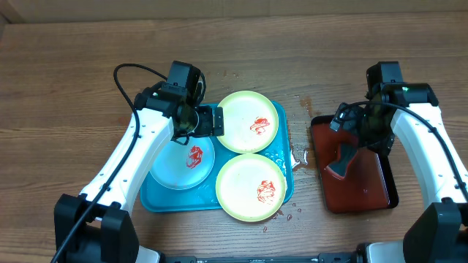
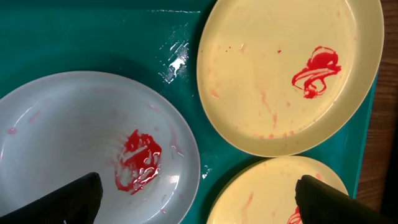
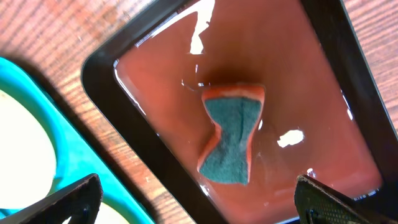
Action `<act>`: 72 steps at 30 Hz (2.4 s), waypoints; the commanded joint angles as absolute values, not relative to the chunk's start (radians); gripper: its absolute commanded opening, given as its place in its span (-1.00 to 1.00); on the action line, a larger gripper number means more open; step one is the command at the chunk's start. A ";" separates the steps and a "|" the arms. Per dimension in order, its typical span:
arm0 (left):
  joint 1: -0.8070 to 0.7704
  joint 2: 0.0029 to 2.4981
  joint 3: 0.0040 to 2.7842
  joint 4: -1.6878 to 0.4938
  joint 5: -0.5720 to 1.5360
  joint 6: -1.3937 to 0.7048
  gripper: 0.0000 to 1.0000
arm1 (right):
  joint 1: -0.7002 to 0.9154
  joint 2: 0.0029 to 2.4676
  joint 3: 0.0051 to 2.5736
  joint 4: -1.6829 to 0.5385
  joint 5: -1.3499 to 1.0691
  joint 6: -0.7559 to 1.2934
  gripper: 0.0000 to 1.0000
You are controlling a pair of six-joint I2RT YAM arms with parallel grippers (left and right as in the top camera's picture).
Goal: Clean dirty plates on tray and stack at the side
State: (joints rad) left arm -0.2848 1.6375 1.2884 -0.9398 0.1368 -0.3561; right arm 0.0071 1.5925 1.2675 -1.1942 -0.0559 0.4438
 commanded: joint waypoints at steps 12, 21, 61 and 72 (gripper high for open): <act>-0.284 1.641 1.312 -0.927 0.124 -0.344 1.00 | 0.006 1.583 1.017 -1.114 -0.054 0.554 1.00; -0.284 1.641 1.312 -0.923 0.124 -0.344 1.00 | 0.006 1.583 0.973 -0.962 -0.069 0.548 1.00; -0.284 1.641 1.312 -0.868 0.123 -0.344 1.00 | 0.006 1.750 1.135 -1.046 0.010 0.572 0.19; -0.284 1.641 1.312 -0.857 0.123 -0.344 0.99 | 0.006 1.702 1.269 -1.131 -0.031 0.463 0.38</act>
